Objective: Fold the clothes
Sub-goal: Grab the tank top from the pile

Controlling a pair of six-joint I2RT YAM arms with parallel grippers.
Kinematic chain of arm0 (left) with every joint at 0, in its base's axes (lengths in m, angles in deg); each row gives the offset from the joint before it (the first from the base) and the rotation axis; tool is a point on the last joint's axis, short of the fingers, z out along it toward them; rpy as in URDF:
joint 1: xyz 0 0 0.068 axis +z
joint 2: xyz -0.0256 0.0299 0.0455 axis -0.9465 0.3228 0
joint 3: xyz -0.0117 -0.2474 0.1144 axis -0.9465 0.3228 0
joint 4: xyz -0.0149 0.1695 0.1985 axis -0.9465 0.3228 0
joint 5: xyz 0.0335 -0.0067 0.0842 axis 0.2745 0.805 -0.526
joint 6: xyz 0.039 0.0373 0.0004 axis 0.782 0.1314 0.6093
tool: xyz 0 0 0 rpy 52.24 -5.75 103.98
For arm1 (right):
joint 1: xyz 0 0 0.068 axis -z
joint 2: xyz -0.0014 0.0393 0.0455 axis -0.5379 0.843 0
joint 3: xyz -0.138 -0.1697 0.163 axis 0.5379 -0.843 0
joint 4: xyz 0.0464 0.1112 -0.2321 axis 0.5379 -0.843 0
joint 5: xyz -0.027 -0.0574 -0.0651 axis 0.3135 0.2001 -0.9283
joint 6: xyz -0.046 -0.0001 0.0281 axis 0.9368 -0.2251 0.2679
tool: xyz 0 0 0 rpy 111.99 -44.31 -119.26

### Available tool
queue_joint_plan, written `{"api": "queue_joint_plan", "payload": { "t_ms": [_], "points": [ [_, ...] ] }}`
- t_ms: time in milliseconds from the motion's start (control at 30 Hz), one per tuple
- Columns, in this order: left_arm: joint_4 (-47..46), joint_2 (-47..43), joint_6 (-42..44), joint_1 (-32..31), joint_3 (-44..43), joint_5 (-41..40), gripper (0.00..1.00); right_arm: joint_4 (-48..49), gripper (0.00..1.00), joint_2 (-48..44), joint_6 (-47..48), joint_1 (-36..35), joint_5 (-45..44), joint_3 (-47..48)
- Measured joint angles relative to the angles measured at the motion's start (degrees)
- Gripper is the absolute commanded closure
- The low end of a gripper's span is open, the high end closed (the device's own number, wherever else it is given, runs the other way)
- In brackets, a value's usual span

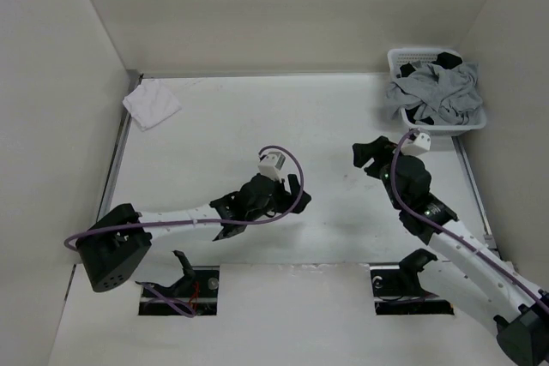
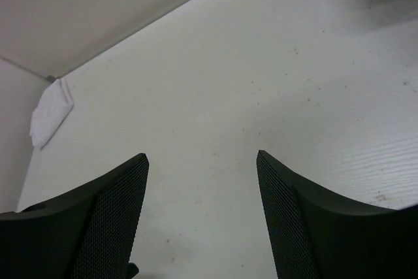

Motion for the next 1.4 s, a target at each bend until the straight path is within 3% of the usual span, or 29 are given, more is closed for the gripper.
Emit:
{"api": "queue_joint_plan", "payload": {
  "t_ms": [100,233,300,367,467,533,567,600,667,733,833,933,1067,1200,1333,1367,1400],
  "points": [
    [-0.1,0.8,0.2,-0.2,-0.1,0.5,0.27,0.0,0.31,2.3,0.0,0.0,-0.7,0.5],
    [-1.0,0.9,0.6,-0.6,-0.1,0.8,0.28,0.1,0.44,3.8,-0.1,0.2,-0.9,1.4],
    [-1.5,1.1,0.8,-0.6,-0.1,0.9,0.28,0.2,0.62,4.6,0.1,0.7,-0.9,2.1],
    [-2.1,1.2,1.0,-0.6,-0.1,1.0,0.30,0.3,0.98,5.5,0.6,1.7,-0.7,2.8],
    [-4.0,1.2,1.3,-0.6,-0.1,1.0,0.41,0.2,0.99,8.5,0.7,4.6,-0.5,5.3],
    [-5.7,1.2,1.7,-0.6,0.1,1.0,0.52,0.0,0.92,13.5,1.3,9.8,-0.2,9.9],
    [-7.1,1.2,2.0,-0.6,0.5,1.0,0.57,0.1,0.83,16.3,1.4,12.8,-0.1,12.4],
    [-7.8,1.2,2.3,-0.6,0.9,1.0,0.57,0.7,0.77,20.0,1.8,16.3,0.0,16.0],
    [-9.1,1.1,2.5,-0.4,2.0,1.1,0.57,1.6,0.54,28.3,2.2,23.8,0.6,23.0],
    [-9.6,1.1,2.6,0.4,3.4,1.2,0.52,3.3,0.41,34.5,2.7,28.0,0.8,27.9],
    [-9.8,1.0,2.7,1.6,4.3,1.2,0.49,2.6,0.37,45.8,3.6,34.8,1.6,37.0],
    [-10.6,1.0,2.7,2.9,4.7,1.1,0.47,1.9,0.37,56.8,4.0,39.9,3.3,46.9],
    [-11.2,1.2,2.7,3.7,4.8,1.4,0.46,-0.4,0.38,65.5,4.5,44.9,5.4,53.4],
    [-12.7,2.9,2.6,4.3,4.8,1.9,0.46,-1.9,0.46,71.6,4.9,47.7,9.4,58.0],
    [-13.8,5.0,2.6,4.5,4.8,2.4,0.46,-2.7,0.46,74.3,4.8,48.6,13.7,60.3],
    [-14.1,5.3,2.6,4.5,4.8,2.6,0.46,-2.7,0.51,75.0,4.7,48.7,14.9,61.1],
    [-14.3,5.5,2.6,4.5,4.8,2.6,0.46,-2.7,0.64,75.4,4.7,48.8,15.8,61.7]
  ]
}}
